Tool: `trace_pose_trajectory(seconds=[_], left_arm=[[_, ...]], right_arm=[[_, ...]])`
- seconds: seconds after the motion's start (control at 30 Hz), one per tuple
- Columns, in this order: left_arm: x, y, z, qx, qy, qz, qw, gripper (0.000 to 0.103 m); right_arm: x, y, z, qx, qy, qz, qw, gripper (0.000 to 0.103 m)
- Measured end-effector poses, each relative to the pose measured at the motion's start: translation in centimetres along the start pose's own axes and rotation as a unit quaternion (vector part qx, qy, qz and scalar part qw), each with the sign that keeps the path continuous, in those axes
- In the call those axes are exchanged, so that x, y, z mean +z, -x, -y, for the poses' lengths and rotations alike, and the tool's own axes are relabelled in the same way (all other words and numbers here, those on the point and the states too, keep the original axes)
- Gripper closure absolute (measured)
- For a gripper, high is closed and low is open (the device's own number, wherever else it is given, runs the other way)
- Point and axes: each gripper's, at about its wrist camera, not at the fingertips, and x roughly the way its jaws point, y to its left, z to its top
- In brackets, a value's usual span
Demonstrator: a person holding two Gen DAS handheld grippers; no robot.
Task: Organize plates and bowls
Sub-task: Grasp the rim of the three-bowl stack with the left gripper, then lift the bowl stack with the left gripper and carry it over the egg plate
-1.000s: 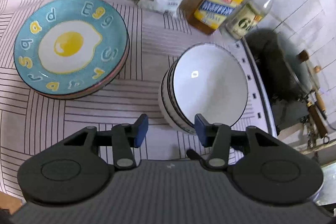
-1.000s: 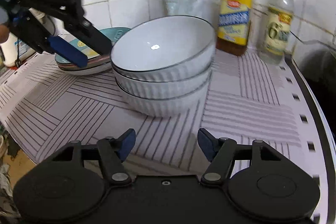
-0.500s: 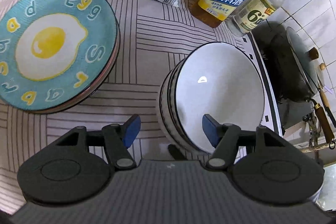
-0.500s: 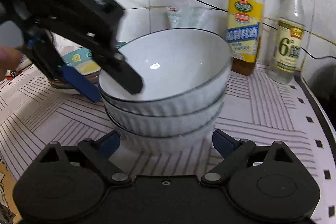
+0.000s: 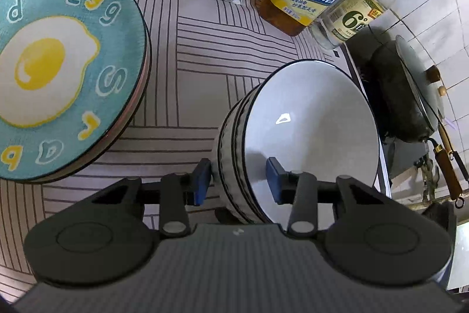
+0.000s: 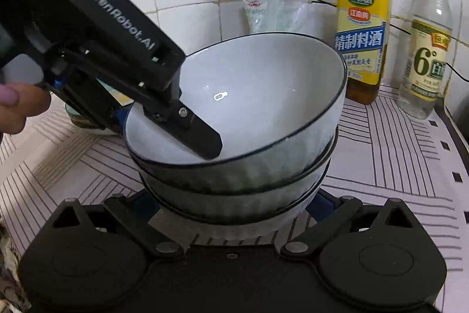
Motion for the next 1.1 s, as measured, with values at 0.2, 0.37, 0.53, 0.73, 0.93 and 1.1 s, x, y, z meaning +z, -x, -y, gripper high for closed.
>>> trace_pose_trajectory(seconds=[0.2,0.37,0.53,0.73,0.93,1.1], left_arm=[[-0.4,-0.5,-0.1,-0.007,0.008,0.016,0.9998,0.057],[-0.9,-0.2,-0.1,-0.017,-0.025,0.027,0.9992,0.059],[-1.5,0.4,0.9,-0.009,-0.051,0.03,0.9982,0.059],[-1.0,2.4,1.7,-0.023,-0.069,0.025,0.9971,0.059],[-0.5,6.1,2.2,-0.03,-0.081,0.039,0.9955,0.06],[-0.6,8.5,0.6,-0.025,-0.054,0.048,0.9971,0.059]], right_arm=[[-0.1,-0.4,0.1,0.0,0.005,0.003,1.0,0.001],[-0.1,0.1,-0.1,-0.005,-0.013,0.002,1.0,0.002],[-0.6,0.8,-1.0,-0.023,0.018,0.009,1.0,0.002],[0.0,2.9,-1.7,-0.036,0.036,0.03,0.998,0.002],[2.2,4.8,-3.0,-0.036,0.049,0.051,0.997,0.002],[3.6,4.8,-4.6,-0.015,0.07,0.06,0.996,0.002]])
